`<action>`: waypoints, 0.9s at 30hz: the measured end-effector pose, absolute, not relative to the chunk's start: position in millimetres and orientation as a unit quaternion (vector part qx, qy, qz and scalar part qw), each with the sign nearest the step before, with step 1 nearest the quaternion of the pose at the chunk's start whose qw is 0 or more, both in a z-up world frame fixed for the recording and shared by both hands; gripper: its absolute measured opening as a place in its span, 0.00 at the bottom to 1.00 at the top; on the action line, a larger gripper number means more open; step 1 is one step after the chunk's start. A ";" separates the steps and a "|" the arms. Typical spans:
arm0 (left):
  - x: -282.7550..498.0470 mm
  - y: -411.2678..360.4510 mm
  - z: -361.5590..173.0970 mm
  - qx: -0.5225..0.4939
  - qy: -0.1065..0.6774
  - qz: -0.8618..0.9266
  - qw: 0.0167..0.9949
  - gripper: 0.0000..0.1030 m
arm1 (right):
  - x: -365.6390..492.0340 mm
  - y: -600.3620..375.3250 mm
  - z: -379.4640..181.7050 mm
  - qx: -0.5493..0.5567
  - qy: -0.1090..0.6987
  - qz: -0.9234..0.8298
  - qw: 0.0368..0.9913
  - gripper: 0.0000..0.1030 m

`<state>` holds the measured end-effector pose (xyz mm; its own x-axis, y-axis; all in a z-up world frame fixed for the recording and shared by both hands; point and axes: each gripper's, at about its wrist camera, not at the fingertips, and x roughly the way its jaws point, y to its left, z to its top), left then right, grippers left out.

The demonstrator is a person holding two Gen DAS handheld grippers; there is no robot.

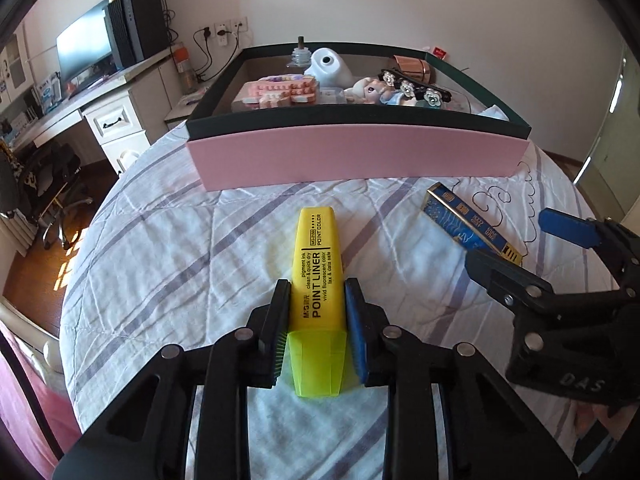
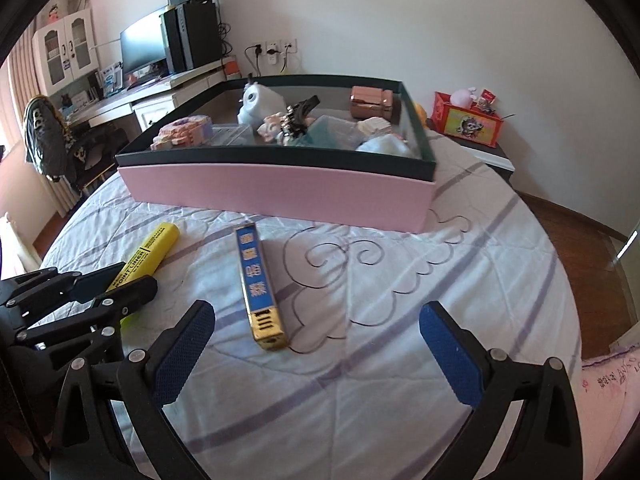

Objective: Organize rigid objects
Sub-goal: 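Grasp the yellow highlighter with the left gripper while the right grasps the blue-gold box, then carry the highlighter and the blue-gold box toward the pink box with both grippers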

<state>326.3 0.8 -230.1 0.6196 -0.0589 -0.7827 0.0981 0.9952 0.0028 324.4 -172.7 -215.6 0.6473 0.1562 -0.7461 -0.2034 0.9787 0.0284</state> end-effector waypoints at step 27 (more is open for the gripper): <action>158.0 4.3 -80.6 -0.006 0.234 -0.091 0.968 0.26 | 172.0 -153.6 -94.6 0.019 0.225 0.183 0.957 0.15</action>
<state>158.0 4.3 -80.6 0.8739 -0.1784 -0.4522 0.1731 0.9835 -0.0534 172.0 -153.6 -94.6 0.8318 0.3591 -0.4232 -0.3422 0.9321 0.1184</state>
